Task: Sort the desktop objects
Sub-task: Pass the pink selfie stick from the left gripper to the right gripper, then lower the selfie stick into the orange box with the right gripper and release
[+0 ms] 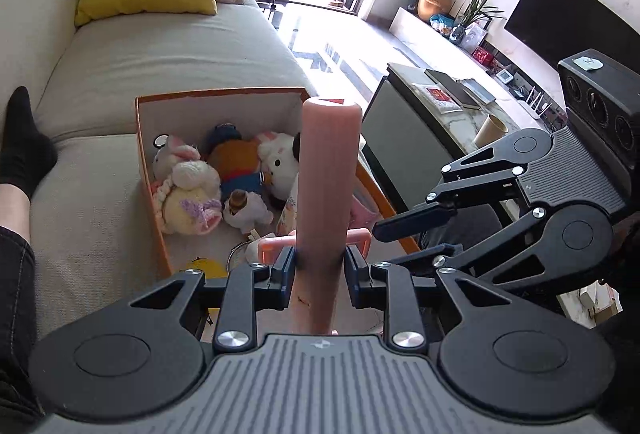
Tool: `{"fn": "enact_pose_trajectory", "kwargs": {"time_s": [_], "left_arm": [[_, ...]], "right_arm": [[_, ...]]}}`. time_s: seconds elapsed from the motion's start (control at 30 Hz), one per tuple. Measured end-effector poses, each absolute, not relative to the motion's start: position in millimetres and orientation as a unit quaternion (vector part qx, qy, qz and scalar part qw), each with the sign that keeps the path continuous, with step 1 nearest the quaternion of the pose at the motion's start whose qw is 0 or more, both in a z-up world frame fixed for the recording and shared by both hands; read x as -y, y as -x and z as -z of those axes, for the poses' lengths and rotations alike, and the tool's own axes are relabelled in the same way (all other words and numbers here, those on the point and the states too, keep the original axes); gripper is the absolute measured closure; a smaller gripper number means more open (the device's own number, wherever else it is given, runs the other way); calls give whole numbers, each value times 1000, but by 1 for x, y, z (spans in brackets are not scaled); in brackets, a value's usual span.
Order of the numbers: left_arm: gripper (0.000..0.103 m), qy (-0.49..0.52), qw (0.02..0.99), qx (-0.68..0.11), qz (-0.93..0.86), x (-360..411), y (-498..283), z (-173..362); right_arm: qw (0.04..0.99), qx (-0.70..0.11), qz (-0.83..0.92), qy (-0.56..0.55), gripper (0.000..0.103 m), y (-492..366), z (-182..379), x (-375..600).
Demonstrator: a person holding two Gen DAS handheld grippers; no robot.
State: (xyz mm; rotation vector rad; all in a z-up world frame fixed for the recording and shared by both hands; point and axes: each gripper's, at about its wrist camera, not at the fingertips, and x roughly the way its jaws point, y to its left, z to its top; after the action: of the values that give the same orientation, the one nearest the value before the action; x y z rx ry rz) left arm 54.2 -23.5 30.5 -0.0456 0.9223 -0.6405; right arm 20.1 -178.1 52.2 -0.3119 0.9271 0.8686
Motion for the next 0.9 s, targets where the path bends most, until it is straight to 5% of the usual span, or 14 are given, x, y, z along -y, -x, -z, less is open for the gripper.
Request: {"fn": "enact_pose_trajectory", "kwargs": {"time_s": [0.5,0.9], "left_arm": [[73,16,825,-469,315,27,-65,-7],[74,12,829,-476,295,5,-57,-5]], "right_arm": [[771,-465,-414,132,90,-49,-22,162],[745,-448,-406,282,97,-36,-18,132]]}}
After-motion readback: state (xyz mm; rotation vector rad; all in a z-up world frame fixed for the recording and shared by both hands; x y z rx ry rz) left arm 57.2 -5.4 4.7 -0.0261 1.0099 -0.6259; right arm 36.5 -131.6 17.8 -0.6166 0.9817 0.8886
